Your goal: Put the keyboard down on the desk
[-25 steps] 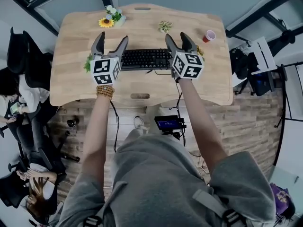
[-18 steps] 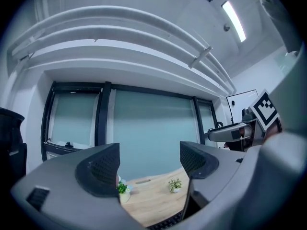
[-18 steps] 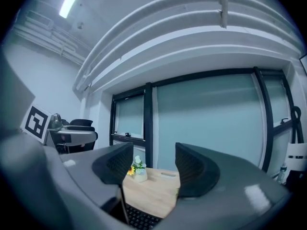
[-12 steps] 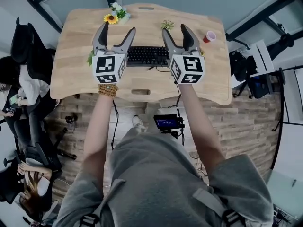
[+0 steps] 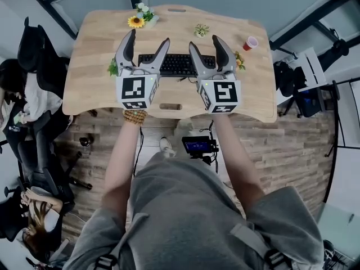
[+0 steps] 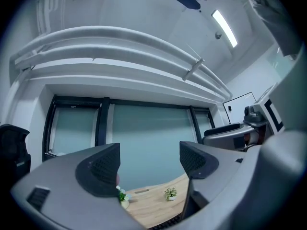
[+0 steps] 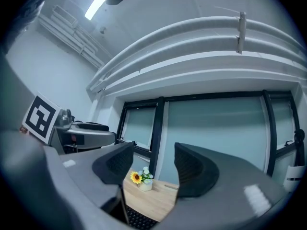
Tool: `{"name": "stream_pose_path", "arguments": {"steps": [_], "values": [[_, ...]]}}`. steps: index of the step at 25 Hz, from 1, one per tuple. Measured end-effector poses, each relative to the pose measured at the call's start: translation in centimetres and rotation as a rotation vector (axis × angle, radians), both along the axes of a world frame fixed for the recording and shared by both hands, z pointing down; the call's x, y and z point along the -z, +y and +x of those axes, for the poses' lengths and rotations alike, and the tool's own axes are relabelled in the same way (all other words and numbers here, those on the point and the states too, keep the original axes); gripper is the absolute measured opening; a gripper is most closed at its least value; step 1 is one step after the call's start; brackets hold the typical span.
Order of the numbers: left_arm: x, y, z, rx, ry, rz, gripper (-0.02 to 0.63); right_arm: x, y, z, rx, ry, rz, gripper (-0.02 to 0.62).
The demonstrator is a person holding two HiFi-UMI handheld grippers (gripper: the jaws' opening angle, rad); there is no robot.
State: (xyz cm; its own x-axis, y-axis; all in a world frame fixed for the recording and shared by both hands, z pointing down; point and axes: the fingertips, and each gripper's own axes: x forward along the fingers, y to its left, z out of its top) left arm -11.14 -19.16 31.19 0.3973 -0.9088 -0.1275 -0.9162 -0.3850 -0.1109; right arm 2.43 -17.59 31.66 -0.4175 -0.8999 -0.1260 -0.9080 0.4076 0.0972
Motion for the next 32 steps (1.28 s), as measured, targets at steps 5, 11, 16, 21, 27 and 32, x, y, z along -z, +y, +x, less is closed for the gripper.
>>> {"name": "stream_pose_path", "arguments": {"steps": [5,11,16,21,27,32], "values": [[-0.7,1.3,0.0,-0.006,-0.002,-0.011,0.391,-0.7,1.5,-0.7,-0.003,0.007,-0.004,0.265],[-1.4,2.8,-0.2,-0.008,0.002,-0.014,0.374,-2.1,3.2,-1.4,0.002,0.019,-0.015,0.259],[-2.3,3.7,0.0,-0.014,-0.021,-0.022,0.285,-3.1,4.1,-1.8,0.008,0.032,-0.029,0.249],[-2.1,4.4,0.5,-0.015,-0.017,-0.006,0.25,-4.1,4.8,-1.9,0.005,0.046,-0.028,0.227],[-3.2,5.4,0.3,0.002,-0.038,0.013,0.162,-5.3,5.3,-2.4,0.022,0.04,-0.035,0.201],[-4.6,6.1,0.3,0.012,-0.051,-0.001,0.128,-6.6,5.8,-2.5,0.034,0.045,-0.047,0.187]]}}
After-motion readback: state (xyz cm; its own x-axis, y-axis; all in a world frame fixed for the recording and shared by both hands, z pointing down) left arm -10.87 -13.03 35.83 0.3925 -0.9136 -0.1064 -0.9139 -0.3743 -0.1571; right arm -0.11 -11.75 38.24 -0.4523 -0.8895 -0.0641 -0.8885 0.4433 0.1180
